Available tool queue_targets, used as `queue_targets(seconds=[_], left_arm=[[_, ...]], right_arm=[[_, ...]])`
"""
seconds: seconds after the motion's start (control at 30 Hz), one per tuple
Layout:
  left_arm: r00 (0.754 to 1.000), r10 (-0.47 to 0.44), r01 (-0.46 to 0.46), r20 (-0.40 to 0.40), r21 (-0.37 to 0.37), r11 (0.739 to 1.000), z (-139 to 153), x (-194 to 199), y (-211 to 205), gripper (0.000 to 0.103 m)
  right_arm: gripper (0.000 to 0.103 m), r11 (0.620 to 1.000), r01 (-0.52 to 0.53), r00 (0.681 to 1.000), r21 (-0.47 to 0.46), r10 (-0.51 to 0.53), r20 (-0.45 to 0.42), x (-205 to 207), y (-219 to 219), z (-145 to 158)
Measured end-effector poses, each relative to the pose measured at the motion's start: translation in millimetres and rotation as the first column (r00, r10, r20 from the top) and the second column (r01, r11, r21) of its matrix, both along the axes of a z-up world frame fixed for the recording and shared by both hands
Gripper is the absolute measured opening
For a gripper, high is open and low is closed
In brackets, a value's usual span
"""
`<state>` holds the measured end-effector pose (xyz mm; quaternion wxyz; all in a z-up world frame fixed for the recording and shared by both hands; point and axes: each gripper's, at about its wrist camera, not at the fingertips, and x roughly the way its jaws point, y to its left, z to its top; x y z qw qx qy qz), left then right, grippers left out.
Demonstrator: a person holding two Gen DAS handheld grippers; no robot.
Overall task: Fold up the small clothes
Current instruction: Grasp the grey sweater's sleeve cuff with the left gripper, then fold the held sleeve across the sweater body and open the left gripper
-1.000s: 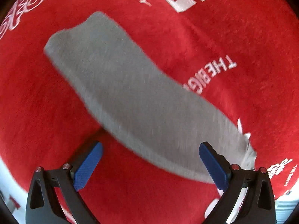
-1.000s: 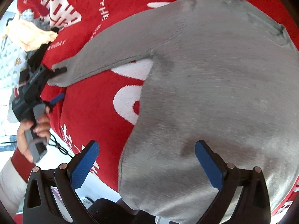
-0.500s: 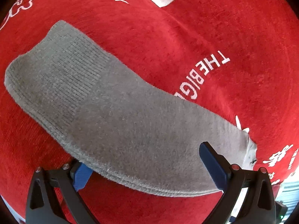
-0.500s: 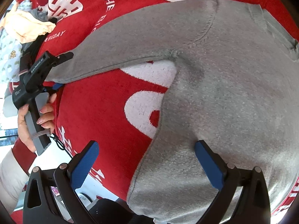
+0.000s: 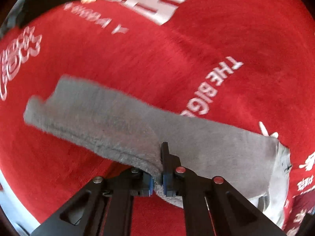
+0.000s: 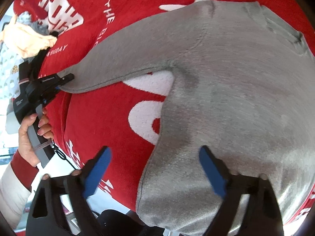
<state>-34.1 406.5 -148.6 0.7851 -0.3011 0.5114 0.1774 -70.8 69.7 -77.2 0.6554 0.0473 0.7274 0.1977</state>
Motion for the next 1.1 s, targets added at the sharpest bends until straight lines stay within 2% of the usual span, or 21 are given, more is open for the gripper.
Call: queue_targets(seconds=[0.17,0.3,0.4,0.47,0.6,0.67,0.73,0.77,0.83,0.97,1.1], left_arm=[[0.985,-0.133,0.131,0.110,0.030,0.991,47.7,20.9,-42.5,0.007],[0.949,-0.248,0.247,0.193,0.031,0.969,82.7,45.4,-97.2,0.007],[0.908,-0.337,0.344,0.249,0.015,0.939,105.1,67.3,-153.1,0.007],[0.870,-0.406,0.417,0.278,0.021,0.908,116.3,83.3,-199.9,0.007],[0.819,-0.496,0.517,0.286,0.003,0.856,116.5,108.0,-285.1,0.007],[0.796,-0.539,0.561,0.274,-0.001,0.828,110.1,117.4,-326.9,0.007],[0.768,-0.600,0.610,0.224,0.032,0.792,94.9,126.1,-372.7,0.007],[0.765,-0.611,0.617,0.204,0.044,0.786,87.9,126.0,-382.7,0.007],[0.766,-0.635,0.631,0.097,0.075,0.772,66.0,129.4,-412.7,0.007],[0.758,-0.652,0.651,-0.009,0.061,0.756,40.8,124.8,-428.8,0.007],[0.739,-0.673,0.670,-0.015,0.111,0.734,52.6,106.5,-421.2,0.010]], right_arm=[[0.086,0.998,0.059,0.998,0.006,-0.059,0.018,0.6,-26.6,6.9],[0.086,0.992,0.122,0.992,0.008,-0.122,0.026,4.7,-60.7,10.8],[0.086,0.988,0.156,0.987,0.008,-0.157,0.037,7.4,-86.7,14.4],[0.086,0.982,0.190,0.981,0.007,-0.190,0.047,10.3,-113.5,18.4],[0.086,0.961,0.275,0.959,0.006,-0.275,0.071,12.3,-174.0,27.8],[0.086,0.947,0.321,0.945,-0.004,-0.320,0.074,11.5,-204.4,28.6],[0.086,0.928,0.372,0.927,-0.015,-0.370,0.068,11.1,-241.5,24.6],[0.086,0.920,0.390,0.919,-0.023,-0.388,0.066,11.2,-256.9,20.9],[0.086,0.909,0.415,0.909,-0.039,-0.413,0.062,9.5,-280.3,15.3],[0.086,0.895,0.443,0.896,-0.055,-0.440,0.058,6.4,-311.3,5.8],[0.086,0.898,0.436,0.899,-0.062,-0.431,0.073,11.5,-314.0,4.5]])
